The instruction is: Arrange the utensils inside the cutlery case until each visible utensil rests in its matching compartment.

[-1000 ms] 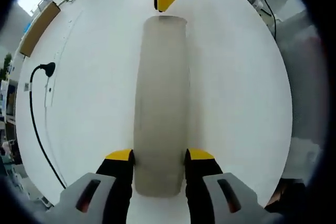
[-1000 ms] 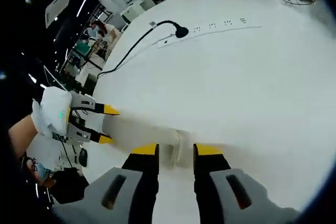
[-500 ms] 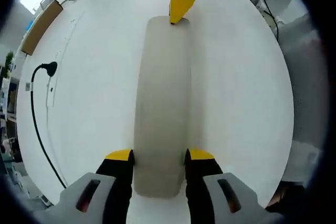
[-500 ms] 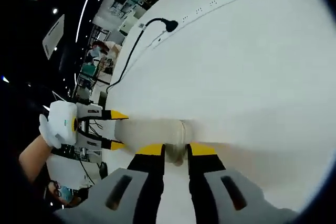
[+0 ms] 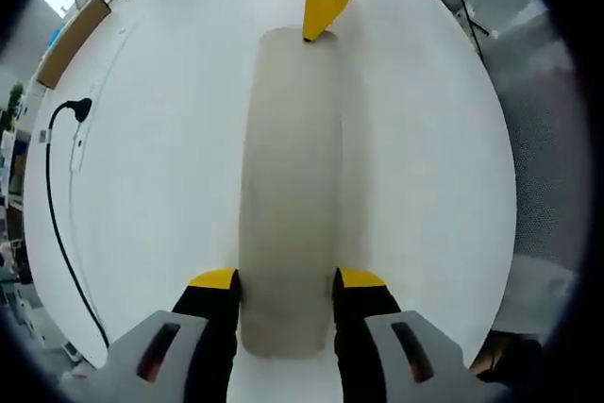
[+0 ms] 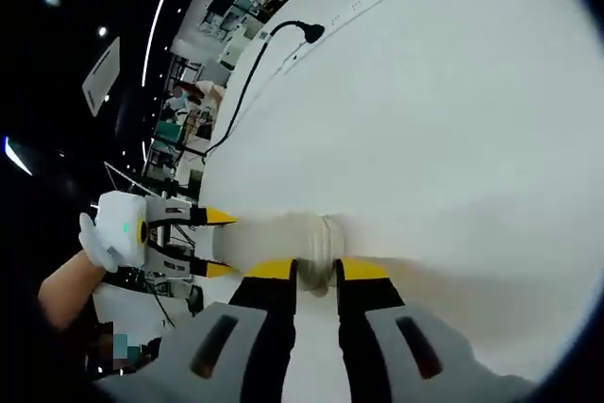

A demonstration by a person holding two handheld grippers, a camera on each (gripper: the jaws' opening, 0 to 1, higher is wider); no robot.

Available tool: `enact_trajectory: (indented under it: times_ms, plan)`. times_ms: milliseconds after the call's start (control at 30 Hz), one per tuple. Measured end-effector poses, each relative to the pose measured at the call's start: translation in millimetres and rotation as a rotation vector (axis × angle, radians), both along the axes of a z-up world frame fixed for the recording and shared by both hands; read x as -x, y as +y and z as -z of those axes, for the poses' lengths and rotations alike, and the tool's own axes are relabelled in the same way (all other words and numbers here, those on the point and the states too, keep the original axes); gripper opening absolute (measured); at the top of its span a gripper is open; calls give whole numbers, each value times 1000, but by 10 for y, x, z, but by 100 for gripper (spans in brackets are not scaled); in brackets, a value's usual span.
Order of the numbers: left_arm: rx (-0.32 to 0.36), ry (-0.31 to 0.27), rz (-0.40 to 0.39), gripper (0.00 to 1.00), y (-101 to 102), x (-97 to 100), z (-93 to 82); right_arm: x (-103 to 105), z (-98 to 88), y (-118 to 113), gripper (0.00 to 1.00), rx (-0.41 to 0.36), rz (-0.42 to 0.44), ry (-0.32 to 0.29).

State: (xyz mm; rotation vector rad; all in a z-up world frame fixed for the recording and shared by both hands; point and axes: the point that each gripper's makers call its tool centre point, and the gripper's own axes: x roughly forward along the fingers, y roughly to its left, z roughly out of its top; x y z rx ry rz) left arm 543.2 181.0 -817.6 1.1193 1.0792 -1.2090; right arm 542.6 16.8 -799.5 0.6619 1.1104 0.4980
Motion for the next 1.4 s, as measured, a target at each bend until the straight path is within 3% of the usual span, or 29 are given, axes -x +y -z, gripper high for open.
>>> enact_trajectory:
  times_ms: [167, 200, 433, 767, 933, 1067, 1367, 1400]
  plan:
    - [-10, -8, -5, 41, 112, 201, 34, 374, -7, 161, 13, -42, 16, -17]
    - [-12, -8, -8, 42, 124, 230, 35, 445, -8, 190, 13, -68, 32, 4]
    - [-14, 12, -25, 42, 170, 470, 47, 680, -28, 256, 11, -122, 51, -25]
    - [-5, 21, -40, 42, 168, 558, 61, 725, -42, 285, 9, -163, 72, -36]
    - [-13, 38, -29, 42, 169, 568, 92, 736, -1, 327, 15, -158, 75, -13]
    - [-17, 39, -33, 42, 167, 576, 86, 738, 16, 323, 16, -159, 73, -32]
    - [-54, 53, -14, 41, 148, 597, 96, 728, 30, 328, 11, -195, 87, -49]
    - [-54, 47, 12, 41, 151, 596, 112, 662, 148, 179, 10, -97, 142, -50]
